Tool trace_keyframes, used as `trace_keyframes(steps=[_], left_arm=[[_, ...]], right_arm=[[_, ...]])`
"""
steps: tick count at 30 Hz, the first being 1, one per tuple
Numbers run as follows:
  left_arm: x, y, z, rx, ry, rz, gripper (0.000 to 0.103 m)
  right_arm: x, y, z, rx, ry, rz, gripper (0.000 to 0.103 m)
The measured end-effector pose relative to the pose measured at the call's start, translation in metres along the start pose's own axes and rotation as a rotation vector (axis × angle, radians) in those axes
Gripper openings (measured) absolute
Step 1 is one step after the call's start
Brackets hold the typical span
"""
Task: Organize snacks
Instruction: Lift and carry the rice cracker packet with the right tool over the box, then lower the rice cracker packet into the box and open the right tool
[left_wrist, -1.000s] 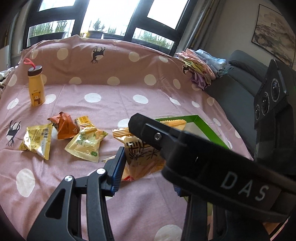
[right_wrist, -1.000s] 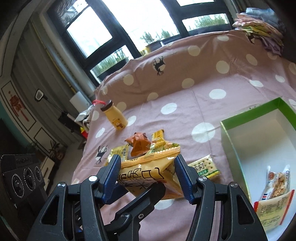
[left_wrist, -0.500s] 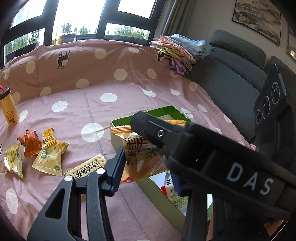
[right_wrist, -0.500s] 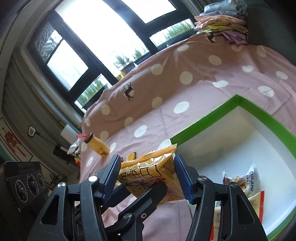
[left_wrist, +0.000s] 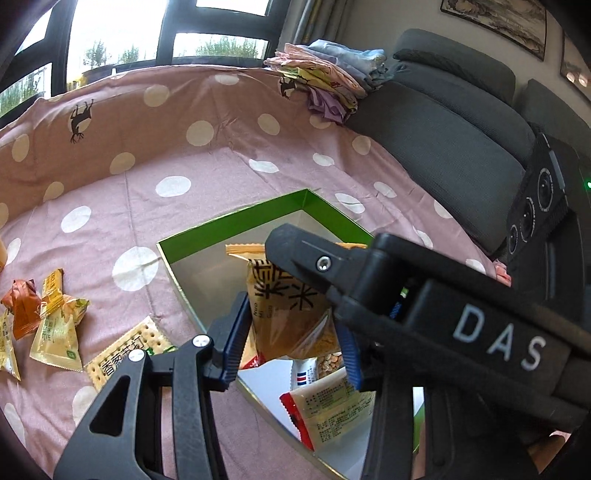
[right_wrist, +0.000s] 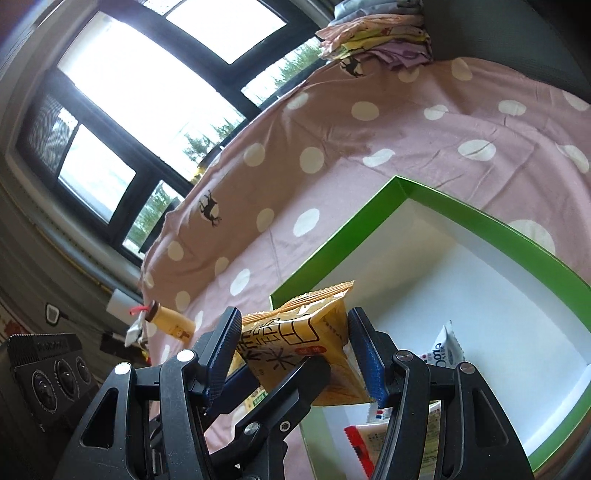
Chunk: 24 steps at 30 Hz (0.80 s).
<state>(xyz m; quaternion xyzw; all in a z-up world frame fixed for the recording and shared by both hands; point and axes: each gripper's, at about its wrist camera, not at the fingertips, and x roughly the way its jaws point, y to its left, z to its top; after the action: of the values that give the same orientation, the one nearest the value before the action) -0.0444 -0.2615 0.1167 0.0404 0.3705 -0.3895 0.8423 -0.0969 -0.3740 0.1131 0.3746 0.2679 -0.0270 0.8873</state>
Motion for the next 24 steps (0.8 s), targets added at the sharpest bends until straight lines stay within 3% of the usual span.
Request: trace_keyframes(steps=[24], left_arm=[[0.037, 0.001, -0.002, -0.038, 0.113, -0.053, 0.044]], right_arm=[[0.014, -0.032, 0.001, 0.113, 0.068, -0.096, 0.063]])
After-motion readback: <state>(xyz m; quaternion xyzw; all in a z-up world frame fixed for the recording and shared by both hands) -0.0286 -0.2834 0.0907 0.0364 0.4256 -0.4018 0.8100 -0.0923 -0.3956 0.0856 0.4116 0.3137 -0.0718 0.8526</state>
